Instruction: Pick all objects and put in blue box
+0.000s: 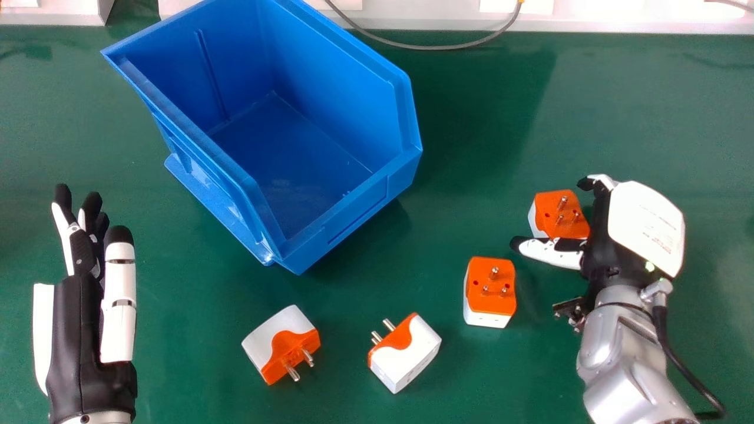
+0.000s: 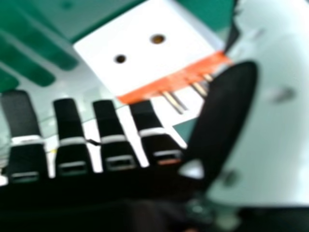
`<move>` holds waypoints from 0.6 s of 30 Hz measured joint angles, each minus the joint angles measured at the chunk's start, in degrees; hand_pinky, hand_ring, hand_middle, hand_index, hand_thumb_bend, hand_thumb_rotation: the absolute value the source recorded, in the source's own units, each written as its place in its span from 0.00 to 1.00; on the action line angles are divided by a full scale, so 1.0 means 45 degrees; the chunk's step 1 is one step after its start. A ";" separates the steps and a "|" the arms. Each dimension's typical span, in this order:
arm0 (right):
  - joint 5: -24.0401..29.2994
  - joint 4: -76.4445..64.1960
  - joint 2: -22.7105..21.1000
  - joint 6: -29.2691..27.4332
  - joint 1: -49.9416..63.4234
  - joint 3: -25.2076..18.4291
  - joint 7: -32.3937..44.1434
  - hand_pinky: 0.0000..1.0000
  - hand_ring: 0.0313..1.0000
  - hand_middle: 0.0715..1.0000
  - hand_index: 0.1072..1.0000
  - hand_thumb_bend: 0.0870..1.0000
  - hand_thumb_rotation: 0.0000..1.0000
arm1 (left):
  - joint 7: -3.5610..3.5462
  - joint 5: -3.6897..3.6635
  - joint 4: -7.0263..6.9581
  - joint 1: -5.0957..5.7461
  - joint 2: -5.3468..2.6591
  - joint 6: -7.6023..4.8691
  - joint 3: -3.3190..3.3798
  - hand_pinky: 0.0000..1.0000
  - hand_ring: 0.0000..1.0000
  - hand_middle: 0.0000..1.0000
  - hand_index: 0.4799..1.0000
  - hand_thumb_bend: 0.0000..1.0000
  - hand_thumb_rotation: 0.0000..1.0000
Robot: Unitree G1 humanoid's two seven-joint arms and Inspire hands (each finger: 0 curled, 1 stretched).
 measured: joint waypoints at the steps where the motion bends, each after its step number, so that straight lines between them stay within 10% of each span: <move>1: 0.0043 0.0197 -0.0003 -0.0019 -0.0122 -0.0001 -0.0072 0.63 0.77 0.81 0.74 0.63 0.45 | -0.0017 0.0000 -0.0002 0.0001 0.0001 0.0002 0.0002 1.00 1.00 1.00 1.00 0.19 0.93; 18: 0.0527 0.1886 -0.0163 -0.0238 -0.1155 0.0061 -0.0431 0.73 0.84 0.87 0.82 0.59 0.58 | -0.0258 -0.0220 -0.0045 0.0265 -0.0012 -0.0031 0.0103 1.00 1.00 1.00 1.00 0.29 0.87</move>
